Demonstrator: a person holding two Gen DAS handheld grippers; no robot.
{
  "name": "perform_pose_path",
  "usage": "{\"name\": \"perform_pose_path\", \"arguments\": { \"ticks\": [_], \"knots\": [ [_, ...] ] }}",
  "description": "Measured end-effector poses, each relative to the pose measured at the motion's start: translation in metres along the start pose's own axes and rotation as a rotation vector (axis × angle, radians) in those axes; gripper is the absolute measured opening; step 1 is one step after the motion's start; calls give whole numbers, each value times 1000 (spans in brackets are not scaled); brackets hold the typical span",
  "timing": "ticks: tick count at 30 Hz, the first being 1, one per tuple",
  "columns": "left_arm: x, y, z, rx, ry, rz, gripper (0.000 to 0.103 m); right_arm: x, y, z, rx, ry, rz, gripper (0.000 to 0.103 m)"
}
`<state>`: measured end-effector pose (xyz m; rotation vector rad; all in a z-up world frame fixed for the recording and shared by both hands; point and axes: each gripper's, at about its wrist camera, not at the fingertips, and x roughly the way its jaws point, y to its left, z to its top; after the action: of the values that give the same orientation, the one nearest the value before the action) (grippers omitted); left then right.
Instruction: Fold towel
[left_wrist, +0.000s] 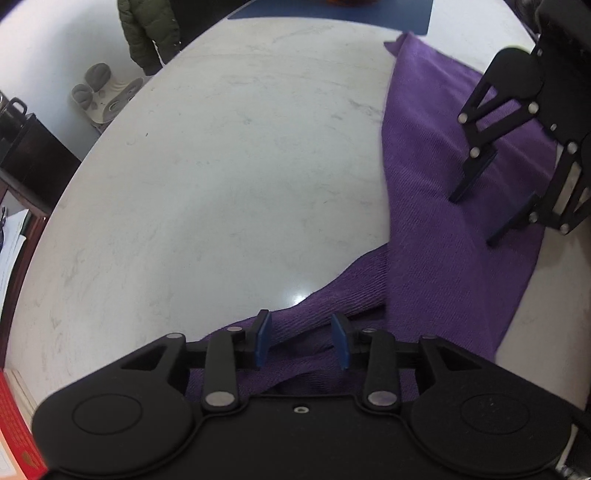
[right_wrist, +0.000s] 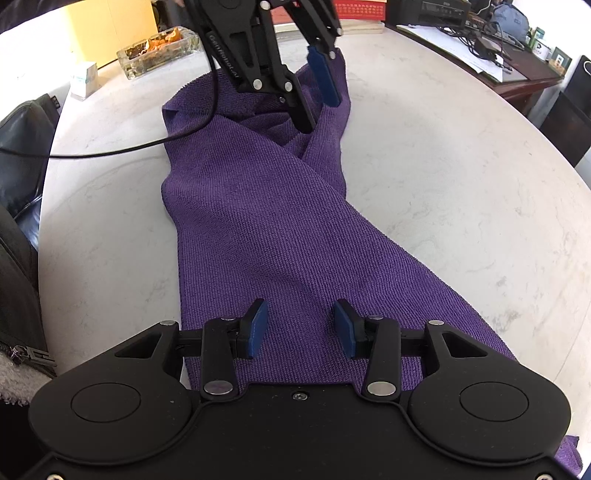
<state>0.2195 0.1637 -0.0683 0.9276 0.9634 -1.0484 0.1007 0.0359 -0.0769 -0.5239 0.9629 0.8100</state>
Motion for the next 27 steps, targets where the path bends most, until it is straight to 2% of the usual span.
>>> {"name": "perform_pose_path", "arguments": {
  "ticks": [3,10,13,15,23,27],
  "knots": [
    [12,0,2,34,15,-20,33,0,-1,1,2,2,1,41],
    [18,9,5,23,-9,-65,33,0,-1,0,11,2,1,41],
    [18,11,5,-2,-28,-87,33,1,1,0,8,5,10,49],
    [18,17,1,-50,-48,-106,33,1,2,0,8,7,8,50],
    [16,21,-11,-181,-82,-86,15,1,-3,3,55,14,29,50],
    [14,17,-14,-236,-105,-67,7,1,-9,6,73,45,47,49]
  ]
}}
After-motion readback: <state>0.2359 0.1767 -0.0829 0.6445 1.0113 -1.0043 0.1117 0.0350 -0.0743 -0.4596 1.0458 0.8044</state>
